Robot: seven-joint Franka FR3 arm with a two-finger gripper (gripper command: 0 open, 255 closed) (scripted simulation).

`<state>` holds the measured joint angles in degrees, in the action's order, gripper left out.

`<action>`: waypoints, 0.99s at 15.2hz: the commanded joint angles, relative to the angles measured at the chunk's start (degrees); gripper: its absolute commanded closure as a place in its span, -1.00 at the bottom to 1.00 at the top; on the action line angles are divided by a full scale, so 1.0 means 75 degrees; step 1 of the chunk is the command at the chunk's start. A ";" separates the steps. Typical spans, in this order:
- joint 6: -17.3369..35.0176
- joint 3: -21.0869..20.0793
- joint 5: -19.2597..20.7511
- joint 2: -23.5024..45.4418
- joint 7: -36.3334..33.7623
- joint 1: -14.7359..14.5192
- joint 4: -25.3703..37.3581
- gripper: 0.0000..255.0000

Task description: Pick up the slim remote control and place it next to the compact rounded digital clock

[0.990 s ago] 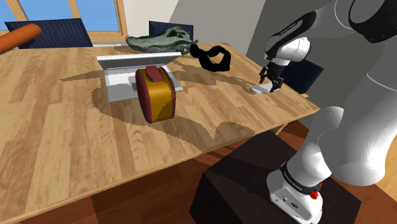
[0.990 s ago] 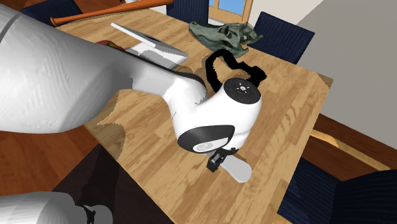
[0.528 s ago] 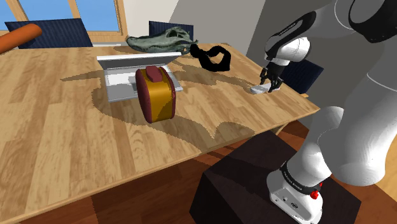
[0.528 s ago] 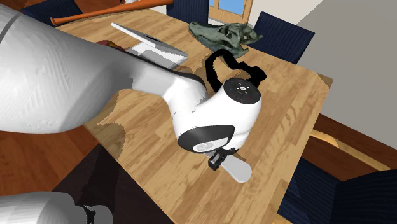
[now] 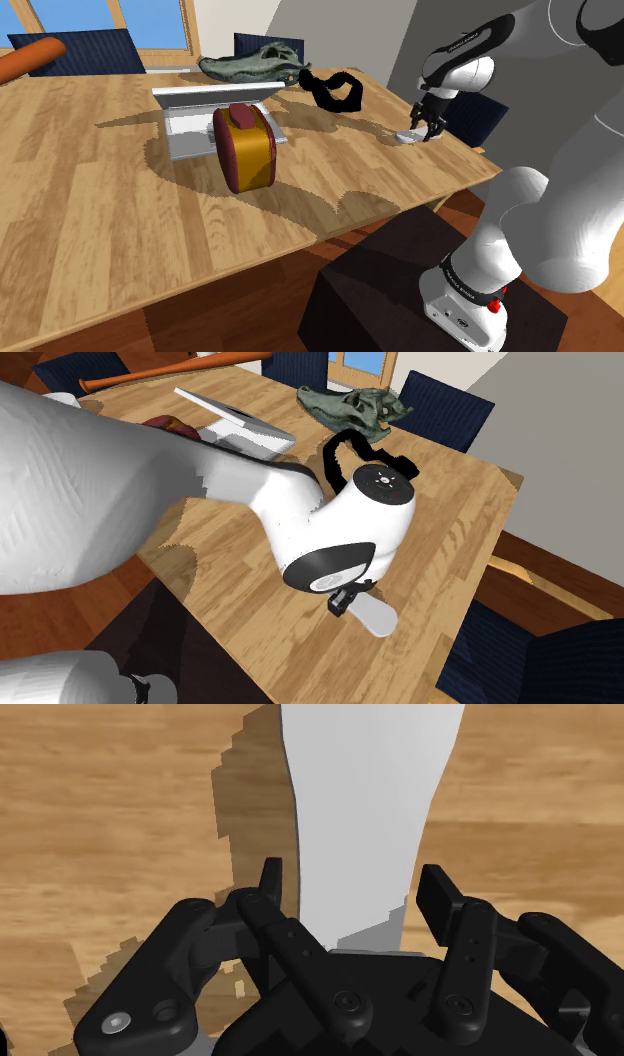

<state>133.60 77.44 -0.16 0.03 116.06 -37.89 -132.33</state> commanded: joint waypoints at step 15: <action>-0.1914 -0.1553 0.2255 -0.2117 -0.1674 0.1077 0.0892 1.00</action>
<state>120.22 66.34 16.41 -15.33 103.71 -30.18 -126.23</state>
